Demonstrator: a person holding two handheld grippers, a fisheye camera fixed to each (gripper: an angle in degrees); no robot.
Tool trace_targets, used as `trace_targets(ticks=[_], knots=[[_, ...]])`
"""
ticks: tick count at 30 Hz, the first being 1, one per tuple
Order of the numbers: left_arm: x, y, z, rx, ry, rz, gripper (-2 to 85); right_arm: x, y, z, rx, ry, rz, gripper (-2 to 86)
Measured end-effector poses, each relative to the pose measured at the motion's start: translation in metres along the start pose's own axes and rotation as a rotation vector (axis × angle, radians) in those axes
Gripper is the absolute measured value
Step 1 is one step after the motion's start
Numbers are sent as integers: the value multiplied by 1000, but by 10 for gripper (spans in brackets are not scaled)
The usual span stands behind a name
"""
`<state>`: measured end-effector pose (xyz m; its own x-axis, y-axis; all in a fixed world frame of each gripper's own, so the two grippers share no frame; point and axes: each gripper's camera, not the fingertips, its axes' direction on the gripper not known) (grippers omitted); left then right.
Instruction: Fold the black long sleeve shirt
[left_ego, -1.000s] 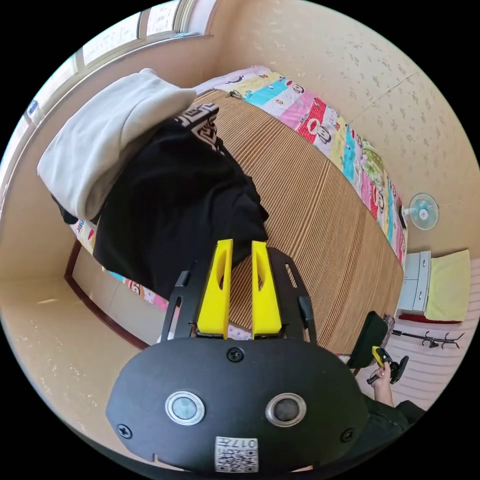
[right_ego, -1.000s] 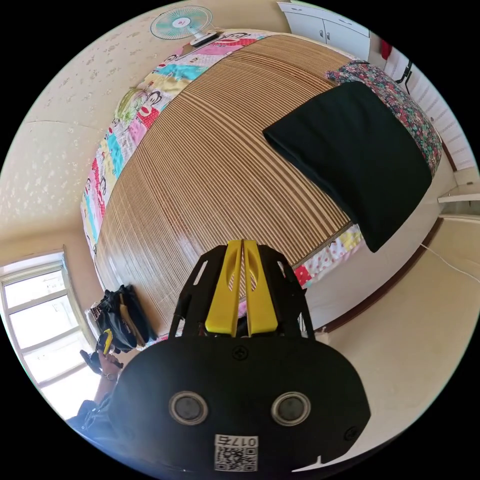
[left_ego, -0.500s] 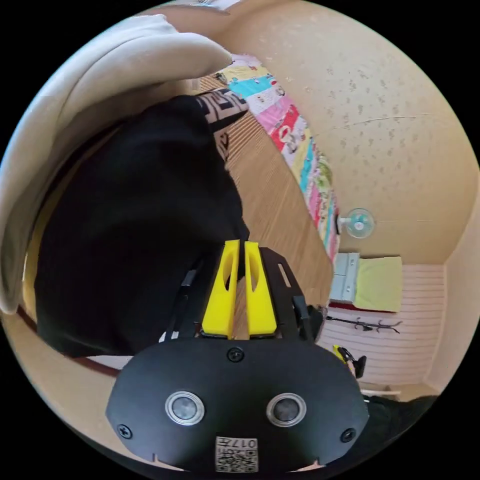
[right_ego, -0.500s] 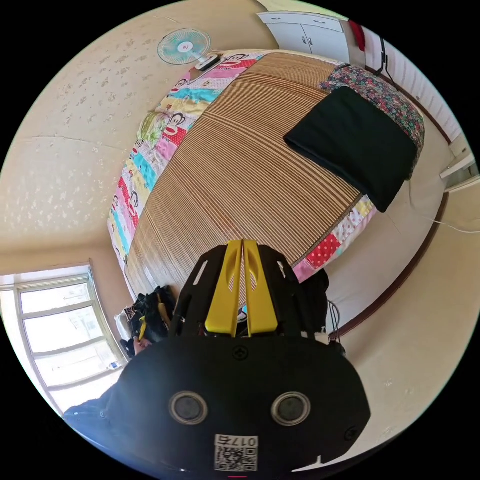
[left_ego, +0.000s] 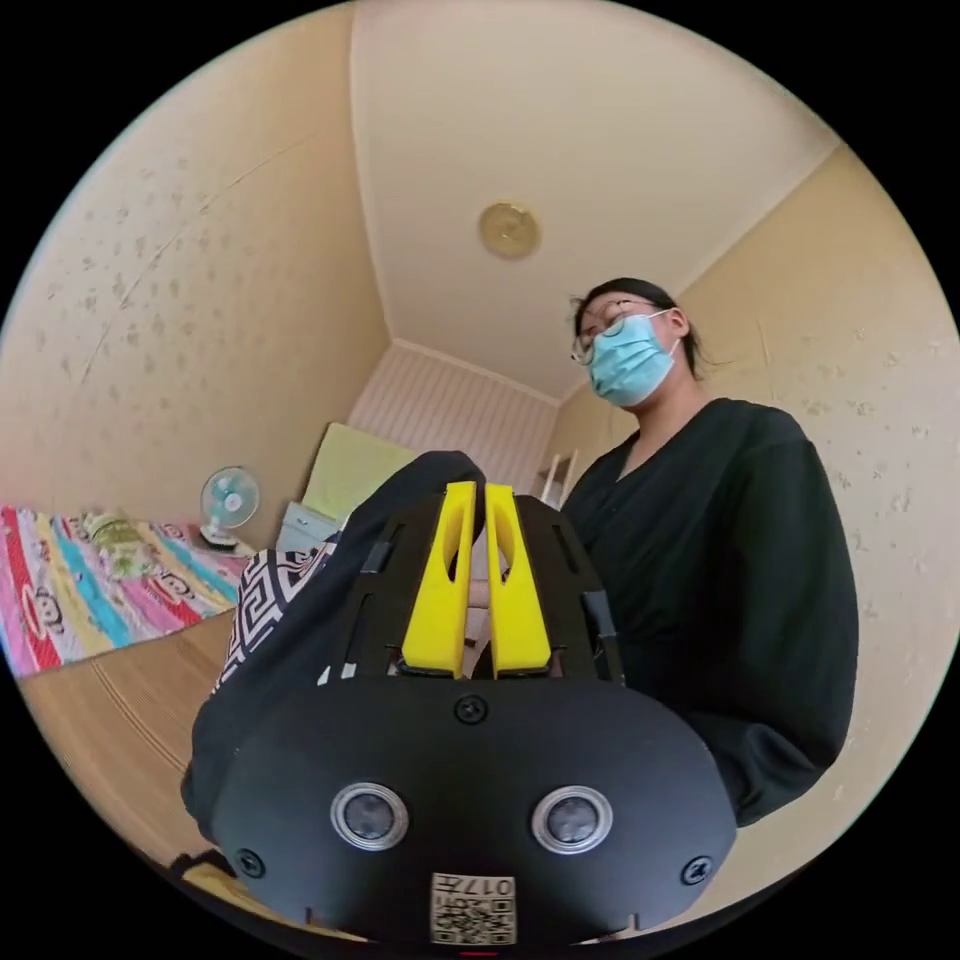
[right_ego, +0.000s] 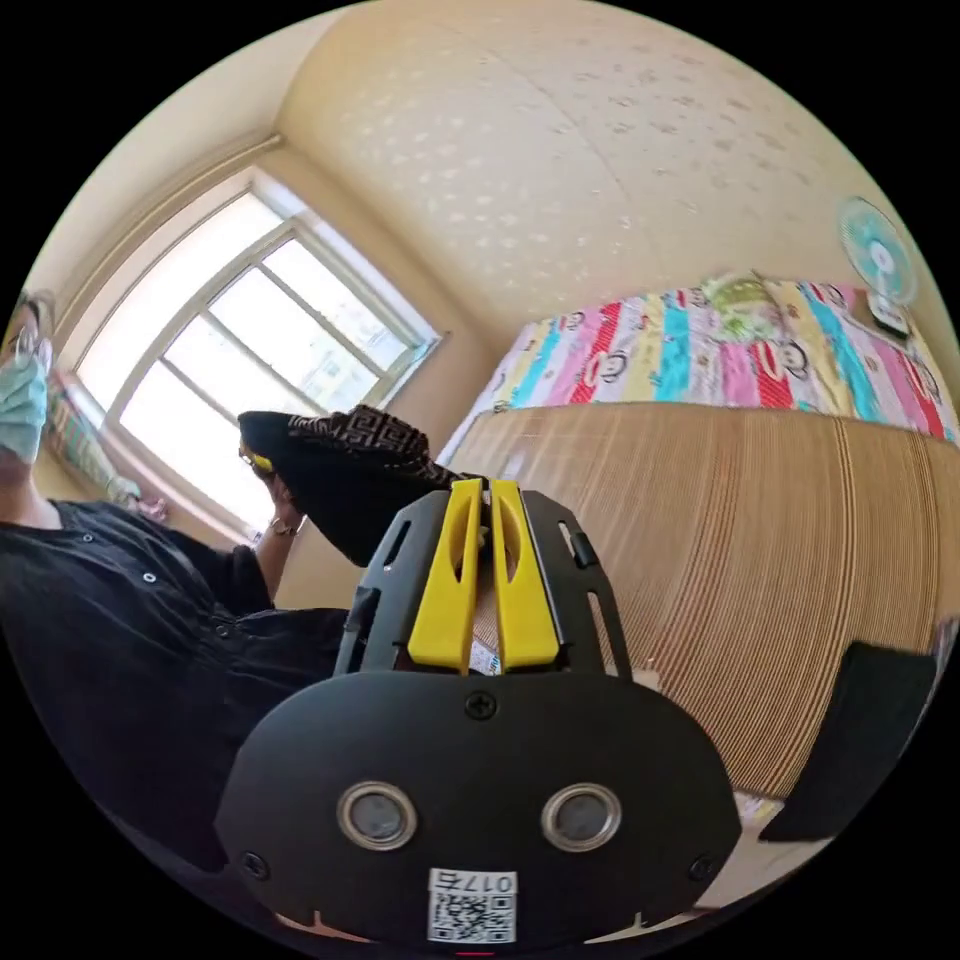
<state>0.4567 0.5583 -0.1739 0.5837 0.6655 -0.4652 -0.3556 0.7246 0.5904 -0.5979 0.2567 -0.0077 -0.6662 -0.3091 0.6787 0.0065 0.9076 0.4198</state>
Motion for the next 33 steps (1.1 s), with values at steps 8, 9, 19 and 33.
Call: trace_targets(ticks=[8,9,19,33], knots=[[15,0,160,-226,268,68,-4,-153,5,-23,65,38,-573,128],[14,5,183,-268,302,48,-4,-168,14,-22,54,50,-631,129],[25,56,254,-516,-10,-159,-3,-176,77,-38,91,212,-493,27],[22,101,330,-451,-519,-366,103,-221,95,-52,157,569,-405,18]])
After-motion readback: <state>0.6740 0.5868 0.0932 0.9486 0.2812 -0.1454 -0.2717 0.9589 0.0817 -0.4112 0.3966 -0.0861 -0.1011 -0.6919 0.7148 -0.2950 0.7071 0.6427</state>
